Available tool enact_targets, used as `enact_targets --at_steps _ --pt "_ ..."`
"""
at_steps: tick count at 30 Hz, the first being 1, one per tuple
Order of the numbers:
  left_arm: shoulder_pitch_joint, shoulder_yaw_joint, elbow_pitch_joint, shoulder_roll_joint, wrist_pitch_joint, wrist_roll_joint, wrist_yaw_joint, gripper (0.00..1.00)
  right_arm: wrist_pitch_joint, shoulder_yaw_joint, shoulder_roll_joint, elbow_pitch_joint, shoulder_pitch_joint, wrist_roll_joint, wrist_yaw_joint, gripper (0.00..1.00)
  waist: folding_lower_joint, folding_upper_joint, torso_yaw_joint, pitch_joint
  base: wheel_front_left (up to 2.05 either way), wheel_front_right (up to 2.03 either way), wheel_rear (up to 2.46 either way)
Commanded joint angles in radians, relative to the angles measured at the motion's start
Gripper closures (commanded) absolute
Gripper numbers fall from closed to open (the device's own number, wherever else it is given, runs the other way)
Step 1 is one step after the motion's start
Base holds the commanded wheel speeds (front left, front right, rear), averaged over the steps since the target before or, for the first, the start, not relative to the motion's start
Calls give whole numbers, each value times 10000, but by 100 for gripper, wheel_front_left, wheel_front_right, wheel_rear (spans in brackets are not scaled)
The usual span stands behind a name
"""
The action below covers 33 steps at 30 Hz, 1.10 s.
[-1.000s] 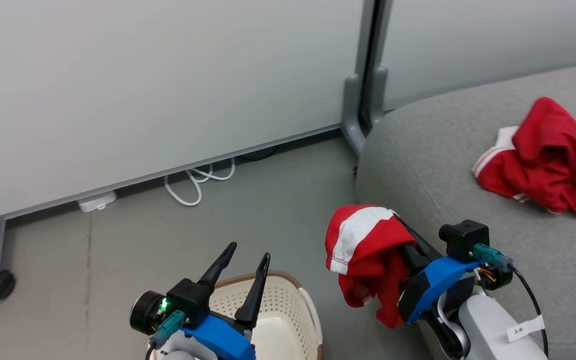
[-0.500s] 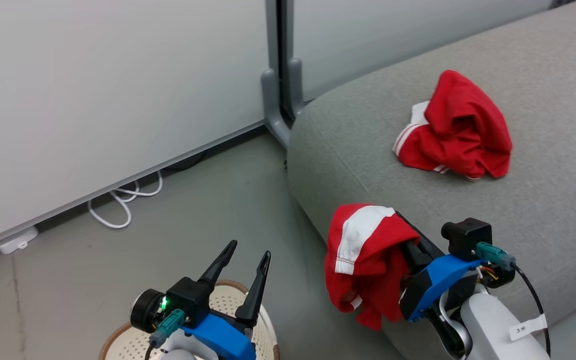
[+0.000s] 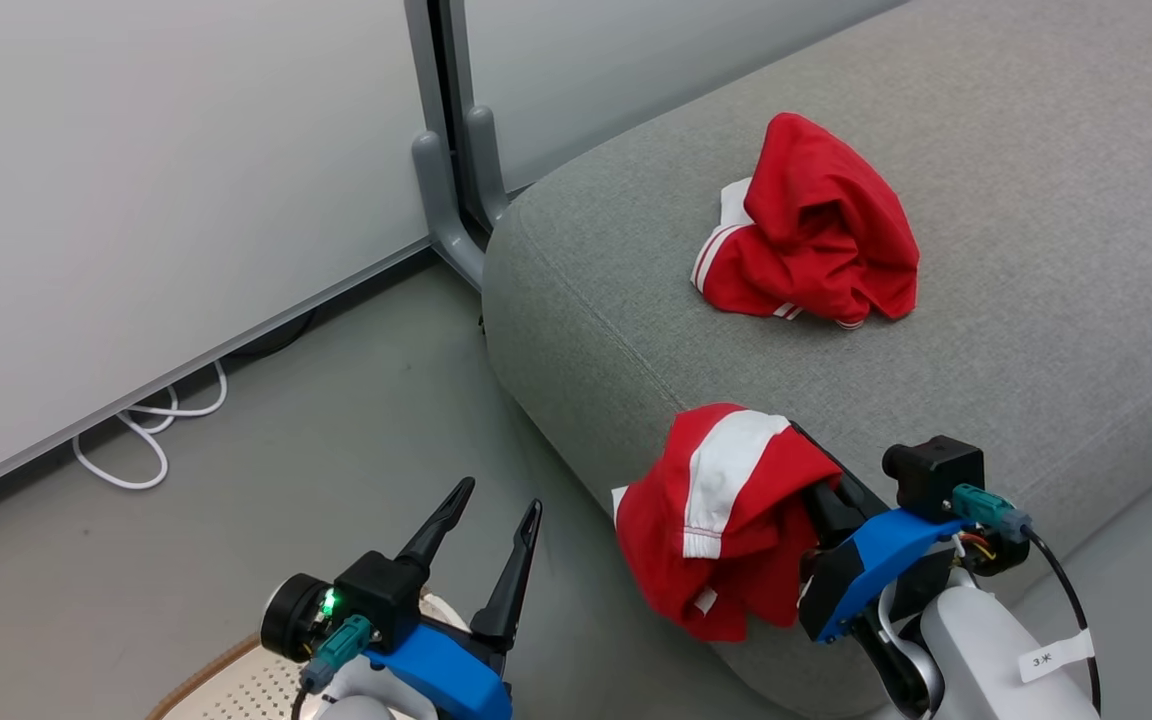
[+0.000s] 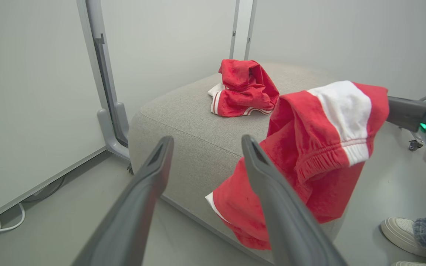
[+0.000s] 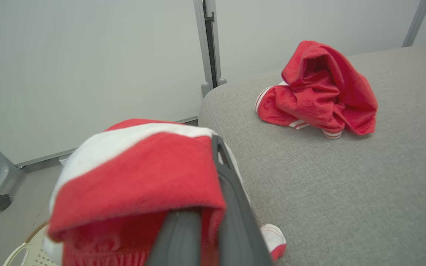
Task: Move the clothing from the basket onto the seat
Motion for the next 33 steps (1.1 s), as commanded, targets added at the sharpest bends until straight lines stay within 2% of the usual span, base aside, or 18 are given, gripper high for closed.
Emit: enact_targets --at_steps 1,10,17,26,33 --pt "-154 -24 -10 47 -29 34 -10 0 -31 -8 -8 -11 64 48 5 100 0 -1 -60 20 0 0 0" --pt "-247 -210 55 41 -29 -63 -10 0 -25 -65 -44 -11 31 40 5 100 0 -1 -61 39 0 0 0" --pt "-408 -136 -40 166 -28 55 -11 0 284 -135 -348 -214 -917 202 5 100 0 -1 64 478 0 0 0" --pt "-1050 -117 -251 473 -29 271 -11 0 1126 -1645 -876 -321 -3312 613 5 100 0 -1 411 1657 0 0 0" --pt "-1776 -105 -571 747 -28 488 -11 0 1487 -3333 -1913 -203 -5392 620 5 100 0 -1 1049 2938 0 0 0"
